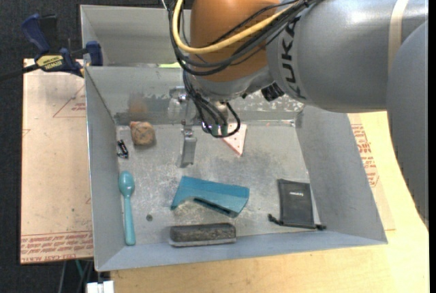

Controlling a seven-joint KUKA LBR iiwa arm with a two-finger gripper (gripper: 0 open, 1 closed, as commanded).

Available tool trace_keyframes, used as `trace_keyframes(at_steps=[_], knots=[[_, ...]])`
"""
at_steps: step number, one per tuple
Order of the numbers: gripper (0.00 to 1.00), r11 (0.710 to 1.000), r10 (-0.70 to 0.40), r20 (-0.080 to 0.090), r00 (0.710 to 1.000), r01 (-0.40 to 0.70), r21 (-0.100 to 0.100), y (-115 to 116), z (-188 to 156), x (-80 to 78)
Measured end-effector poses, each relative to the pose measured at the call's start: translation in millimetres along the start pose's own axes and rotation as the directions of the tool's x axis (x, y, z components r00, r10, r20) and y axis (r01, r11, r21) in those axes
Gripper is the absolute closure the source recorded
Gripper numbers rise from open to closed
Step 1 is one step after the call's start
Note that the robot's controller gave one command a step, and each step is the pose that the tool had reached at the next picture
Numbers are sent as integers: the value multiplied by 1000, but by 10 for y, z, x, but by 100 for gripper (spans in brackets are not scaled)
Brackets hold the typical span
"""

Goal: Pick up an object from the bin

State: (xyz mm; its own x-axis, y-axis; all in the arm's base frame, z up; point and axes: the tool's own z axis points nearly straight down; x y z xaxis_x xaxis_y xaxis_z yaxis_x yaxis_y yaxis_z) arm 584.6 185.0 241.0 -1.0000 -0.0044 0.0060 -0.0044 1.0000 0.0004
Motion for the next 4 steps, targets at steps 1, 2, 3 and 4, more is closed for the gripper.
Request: trace_keyframes(at_steps=[1, 2, 3, 4], knots=[[0, 1000, 3, 7, 1000, -3, -1, -11, -41, -17], [0, 996, -89, 9, 996, 89, -1, -503, 824, 284], [0, 997, -80, 12, 997, 80, -4, -706, 903, 470], [0, 998, 70, 9, 998, -70, -3, -867, 1084, 524]])
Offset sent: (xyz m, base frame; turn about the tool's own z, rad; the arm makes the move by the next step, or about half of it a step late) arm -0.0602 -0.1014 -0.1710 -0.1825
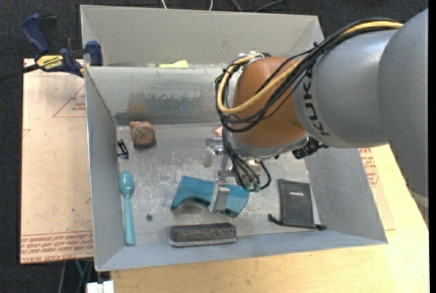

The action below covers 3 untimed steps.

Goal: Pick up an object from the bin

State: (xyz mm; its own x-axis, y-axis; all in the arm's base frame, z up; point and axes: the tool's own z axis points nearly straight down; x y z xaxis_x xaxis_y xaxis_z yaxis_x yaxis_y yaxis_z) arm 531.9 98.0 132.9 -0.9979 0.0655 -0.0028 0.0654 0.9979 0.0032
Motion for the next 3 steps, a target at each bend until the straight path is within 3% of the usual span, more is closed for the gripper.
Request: trace_keyframes(at_steps=[1, 2, 3], knots=[[0, 1000, -29, 5, 1000, 29, -4, -173, 665, -135], [100, 993, 120, 5, 993, -120, -4, -23, 618, 63], [100, 993, 120, 5, 993, -120, -4, -24, 618, 63]])
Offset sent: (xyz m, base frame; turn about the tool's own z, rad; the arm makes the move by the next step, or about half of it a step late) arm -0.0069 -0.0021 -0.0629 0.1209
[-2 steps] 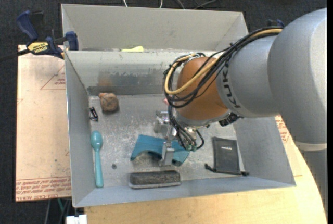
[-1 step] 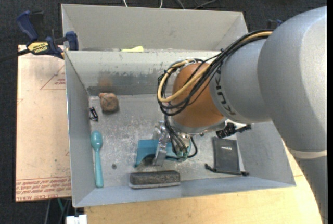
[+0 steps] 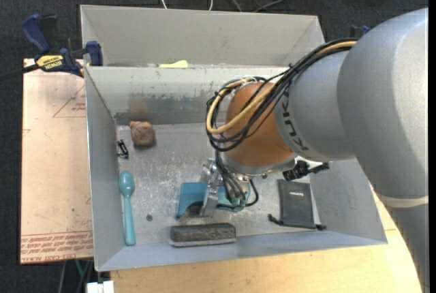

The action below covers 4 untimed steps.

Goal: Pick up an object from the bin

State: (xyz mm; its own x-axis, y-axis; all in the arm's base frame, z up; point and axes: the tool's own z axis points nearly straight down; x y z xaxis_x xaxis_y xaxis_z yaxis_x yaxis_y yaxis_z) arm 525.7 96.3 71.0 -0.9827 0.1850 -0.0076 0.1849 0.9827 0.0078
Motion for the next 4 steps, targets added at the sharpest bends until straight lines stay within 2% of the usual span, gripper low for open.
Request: trace_keyframes(at_steps=[4], knots=[[100, 1000, 1, -5, 1000, -1, 0, 0, -429, 19]])
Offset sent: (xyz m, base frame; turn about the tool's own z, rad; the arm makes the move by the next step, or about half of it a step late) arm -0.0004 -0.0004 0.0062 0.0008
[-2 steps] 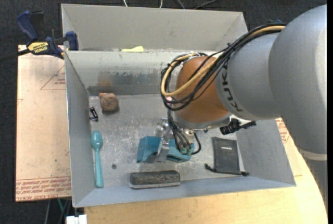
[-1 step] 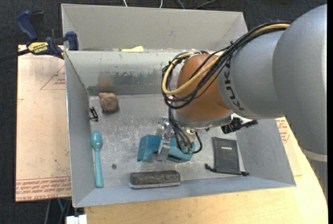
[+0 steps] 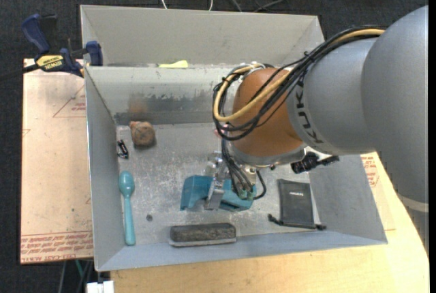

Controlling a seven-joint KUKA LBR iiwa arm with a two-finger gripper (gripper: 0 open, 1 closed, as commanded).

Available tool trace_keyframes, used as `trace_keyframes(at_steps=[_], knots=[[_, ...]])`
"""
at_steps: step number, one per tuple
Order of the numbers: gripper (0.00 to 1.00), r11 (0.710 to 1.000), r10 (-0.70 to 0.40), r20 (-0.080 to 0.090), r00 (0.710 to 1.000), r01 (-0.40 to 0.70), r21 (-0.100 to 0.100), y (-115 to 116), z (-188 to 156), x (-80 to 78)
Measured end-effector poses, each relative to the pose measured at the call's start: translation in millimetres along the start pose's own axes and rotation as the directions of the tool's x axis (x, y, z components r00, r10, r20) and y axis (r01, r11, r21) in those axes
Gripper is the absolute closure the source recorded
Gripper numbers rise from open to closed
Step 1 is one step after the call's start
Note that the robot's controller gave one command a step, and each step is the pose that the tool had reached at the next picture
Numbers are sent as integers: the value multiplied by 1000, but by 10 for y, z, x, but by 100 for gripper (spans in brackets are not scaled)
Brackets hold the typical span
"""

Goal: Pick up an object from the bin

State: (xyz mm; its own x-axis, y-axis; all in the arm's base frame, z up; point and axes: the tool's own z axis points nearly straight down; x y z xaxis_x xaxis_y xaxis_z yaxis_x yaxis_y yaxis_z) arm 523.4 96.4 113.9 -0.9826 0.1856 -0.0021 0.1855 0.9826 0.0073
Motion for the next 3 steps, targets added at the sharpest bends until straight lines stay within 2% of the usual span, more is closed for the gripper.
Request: trace_keyframes(at_steps=[1, 2, 3], knots=[[100, 1000, -1, -5, 1000, 1, 1, -1, -307, 16], [100, 1000, -1, -9, 1000, 1, 2, 1, -465, 21], [100, 1000, -2, -14, 1000, 2, 3, 1, -941, 31]])
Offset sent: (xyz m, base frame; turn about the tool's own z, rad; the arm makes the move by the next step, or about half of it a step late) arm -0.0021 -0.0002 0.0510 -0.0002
